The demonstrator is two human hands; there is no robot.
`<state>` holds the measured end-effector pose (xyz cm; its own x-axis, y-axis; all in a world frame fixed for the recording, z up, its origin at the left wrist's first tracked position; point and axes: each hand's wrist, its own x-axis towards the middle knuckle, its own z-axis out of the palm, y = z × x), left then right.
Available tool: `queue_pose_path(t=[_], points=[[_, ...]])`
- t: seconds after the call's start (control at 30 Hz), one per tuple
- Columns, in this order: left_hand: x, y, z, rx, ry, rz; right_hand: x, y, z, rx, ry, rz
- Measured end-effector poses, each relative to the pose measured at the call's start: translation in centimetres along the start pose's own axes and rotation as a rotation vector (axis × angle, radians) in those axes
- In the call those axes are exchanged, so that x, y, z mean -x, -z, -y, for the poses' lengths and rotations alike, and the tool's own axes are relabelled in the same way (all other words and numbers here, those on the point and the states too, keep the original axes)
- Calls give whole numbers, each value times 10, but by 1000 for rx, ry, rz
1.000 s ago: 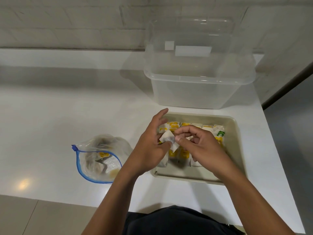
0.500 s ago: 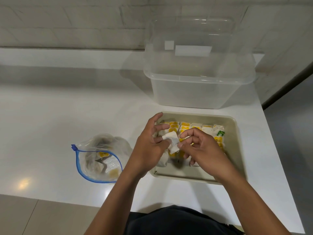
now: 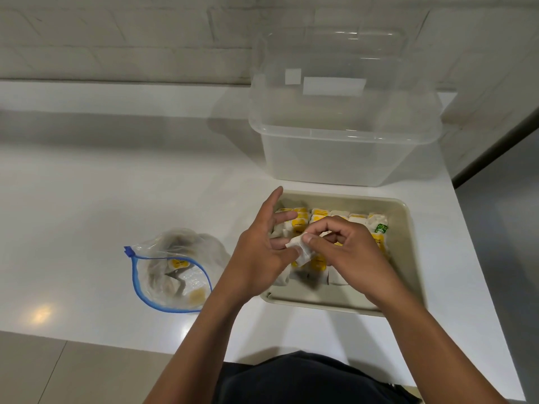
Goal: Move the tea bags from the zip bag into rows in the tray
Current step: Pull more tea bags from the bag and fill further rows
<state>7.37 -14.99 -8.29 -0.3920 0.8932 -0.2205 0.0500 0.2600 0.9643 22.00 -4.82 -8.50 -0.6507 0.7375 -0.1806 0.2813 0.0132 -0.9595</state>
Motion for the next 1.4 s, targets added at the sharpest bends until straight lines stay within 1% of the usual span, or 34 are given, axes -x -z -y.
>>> queue_pose_path(t=[0.07,0.13,0.2,0.3,0.4,0.63,0.73,0.83,0.93,1.03,1.13,1.23,1.3,1.33,1.4], points=[[1,0,0,28,10,4,0,0,0,7,5,-1],[1,1,1,-2,26,16,0,0,0,-58,-8,-19],[1,3,2,-26,46,62,0,1,-1,-126,-38,-40],[2,2,3,15,79,111,1,0,-2,-215,-97,-67],[2,1,3,-2,70,96,3,2,-2,-256,-100,-73],[1,5,4,-67,18,50,3,8,-2,-231,-100,-66],[1,7,3,-70,13,56,3,10,-2,-223,-87,-38],[3,8,1,-106,-2,35,4,13,-4,-145,-17,1],[4,8,1,-144,-36,8,5,14,-5,-107,21,-2],[7,7,-1,-150,-48,21,5,12,-5,-189,-19,4],[9,10,-3,-142,-27,20,4,12,-6,-302,-59,78],[9,18,-3,-212,-47,29,3,13,-6,-346,-103,132],[7,23,-2,-220,-56,-21,1,13,-8,-234,-119,143],[6,26,-2,-219,-56,-58,-1,12,-11,-110,-116,154],[4,30,-2,-233,-60,-120,-5,10,-19,222,-94,195]])
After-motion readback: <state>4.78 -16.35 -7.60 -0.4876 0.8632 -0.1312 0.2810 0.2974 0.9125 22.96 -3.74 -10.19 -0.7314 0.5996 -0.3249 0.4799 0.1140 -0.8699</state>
